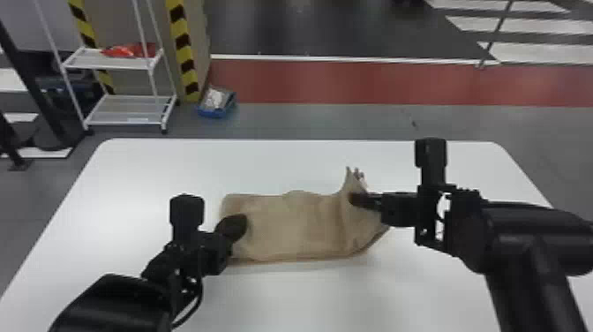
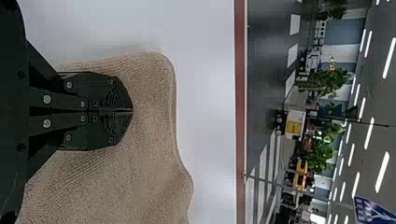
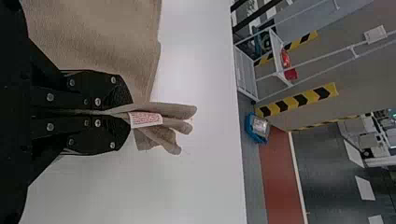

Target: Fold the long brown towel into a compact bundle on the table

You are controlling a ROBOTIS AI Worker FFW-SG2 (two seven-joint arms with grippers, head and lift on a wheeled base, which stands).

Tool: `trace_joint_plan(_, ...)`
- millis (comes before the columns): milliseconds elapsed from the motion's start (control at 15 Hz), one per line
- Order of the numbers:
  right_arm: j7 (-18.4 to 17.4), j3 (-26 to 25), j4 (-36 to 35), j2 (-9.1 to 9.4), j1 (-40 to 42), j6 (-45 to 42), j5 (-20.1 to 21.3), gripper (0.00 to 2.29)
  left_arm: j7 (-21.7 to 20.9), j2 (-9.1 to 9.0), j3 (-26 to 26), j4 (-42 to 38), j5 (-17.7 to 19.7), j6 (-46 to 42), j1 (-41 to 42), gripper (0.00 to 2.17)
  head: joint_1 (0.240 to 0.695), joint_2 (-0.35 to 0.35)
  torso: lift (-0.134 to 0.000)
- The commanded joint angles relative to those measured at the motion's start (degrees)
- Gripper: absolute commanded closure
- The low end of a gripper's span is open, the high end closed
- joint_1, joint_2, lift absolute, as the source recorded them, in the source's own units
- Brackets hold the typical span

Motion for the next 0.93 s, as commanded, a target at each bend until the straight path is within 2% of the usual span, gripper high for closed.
trace_joint_plan(0, -0.47, 1.79, -5.26, 0.91, -1.04, 5.64, -3.01, 1.33, 0.02, -0.36, -0.71, 0.34, 0.07, 1.45, -0.30, 1.90, 0.695, -0.036, -0.109)
trace_joint_plan(67, -1.17, 2.49, -6.23, 1.09, -2.18, 8.45, -4.76, 1.33, 0.02, -0.45, -1.32, 0.43, 0.16, 1.63, -0.48, 1.90, 0.695, -0.019, -0.109)
trace_joint_plan(200, -2.84, 3.72, -8.34, 1.44, -3.32, 10.04, -5.38, 1.33, 0.20, -0.45, -1.50, -0.01, 0.42, 2.33, -0.39, 1.90, 0.695, -0.003, -0.109)
trace_joint_plan(267, -3.19, 3.46, -8.43, 1.35, -4.20, 10.56, -6.87, 1.33, 0.11, -0.36, -0.89, -0.45, 0.60, 3.21, -0.30, 1.90, 0.695, 0.003, -0.109)
trace_joint_plan(400, -3.46, 2.93, -8.43, 1.35, -5.52, 11.79, -7.14, 1.33, -0.07, 0.08, -0.18, -3.18, 1.74, 4.79, 0.05, 1.90, 0.695, 0.013, -0.109)
trace_joint_plan(533, -4.69, 2.05, -8.08, 1.09, -6.49, 11.79, -6.78, 1.33, -0.77, 0.17, 3.25, -8.89, 2.00, 5.67, 3.21, 1.90, 0.695, 0.022, -0.109)
trace_joint_plan(667, -4.78, 1.26, -7.11, 0.91, -7.54, 12.50, -6.17, 1.33, -3.41, 0.17, 7.55, -14.34, 3.06, 10.06, 6.46, 1.90, 0.695, 0.023, -0.109)
trace_joint_plan(867, -4.86, 0.38, -3.68, 0.47, -11.14, 12.50, -5.64, 1.33, -5.87, 0.61, 10.54, -16.89, 4.73, 11.47, 9.01, 1.90, 0.695, 0.037, -0.109)
